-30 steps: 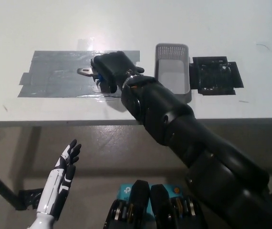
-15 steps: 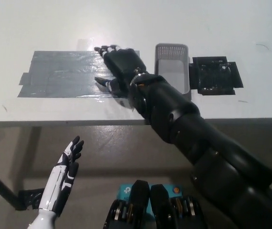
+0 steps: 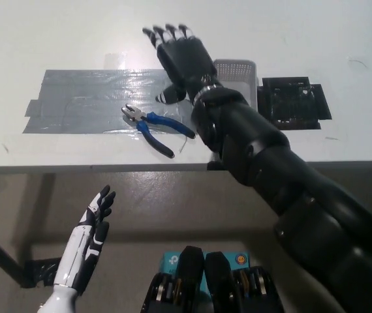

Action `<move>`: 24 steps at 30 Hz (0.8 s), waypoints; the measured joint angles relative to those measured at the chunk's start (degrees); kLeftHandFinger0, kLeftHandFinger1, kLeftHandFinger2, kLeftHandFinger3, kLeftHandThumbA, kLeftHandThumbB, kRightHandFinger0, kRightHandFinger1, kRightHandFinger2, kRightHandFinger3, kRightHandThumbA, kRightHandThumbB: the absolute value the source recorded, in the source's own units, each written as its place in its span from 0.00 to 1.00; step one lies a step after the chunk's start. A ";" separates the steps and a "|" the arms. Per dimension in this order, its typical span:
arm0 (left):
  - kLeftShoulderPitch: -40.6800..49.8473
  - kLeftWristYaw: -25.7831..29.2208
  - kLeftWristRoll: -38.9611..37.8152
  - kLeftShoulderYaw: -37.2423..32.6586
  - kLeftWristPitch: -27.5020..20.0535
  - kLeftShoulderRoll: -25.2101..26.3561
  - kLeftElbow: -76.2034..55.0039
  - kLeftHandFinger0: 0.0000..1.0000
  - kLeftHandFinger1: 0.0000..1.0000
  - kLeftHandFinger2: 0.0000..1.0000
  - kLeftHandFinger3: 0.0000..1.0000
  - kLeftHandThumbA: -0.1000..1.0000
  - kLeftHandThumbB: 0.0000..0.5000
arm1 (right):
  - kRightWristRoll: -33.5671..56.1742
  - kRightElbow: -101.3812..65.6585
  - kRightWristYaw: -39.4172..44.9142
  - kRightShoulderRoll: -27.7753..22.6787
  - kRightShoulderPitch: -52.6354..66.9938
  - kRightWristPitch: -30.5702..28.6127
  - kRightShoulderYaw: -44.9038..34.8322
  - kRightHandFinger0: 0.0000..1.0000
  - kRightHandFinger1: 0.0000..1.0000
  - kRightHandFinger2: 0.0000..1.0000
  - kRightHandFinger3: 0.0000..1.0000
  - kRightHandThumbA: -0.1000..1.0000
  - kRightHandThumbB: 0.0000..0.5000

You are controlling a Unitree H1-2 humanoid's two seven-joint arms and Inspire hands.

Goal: The robot picks the blue plier placed on top of the container and places it on the grey area of the table

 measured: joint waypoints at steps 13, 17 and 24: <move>-5.57 0.02 -0.15 0.49 0.95 -0.03 1.53 1.00 1.00 1.00 1.00 1.00 0.22 | 6.50 -25.64 1.48 -9.98 -3.43 -6.57 -15.90 1.00 1.00 1.00 1.00 1.00 0.66; -7.28 0.03 -0.16 0.61 1.02 -0.06 2.52 1.00 1.00 1.00 1.00 1.00 0.27 | 7.73 -34.83 3.39 -12.41 1.12 -5.69 -17.50 1.00 1.00 1.00 1.00 1.00 0.55; -7.81 0.03 -0.17 0.65 1.28 -0.18 4.02 1.00 1.00 1.00 1.00 1.00 0.30 | 10.05 -49.62 5.58 -15.03 15.70 -3.60 -19.23 1.00 1.00 1.00 1.00 1.00 0.53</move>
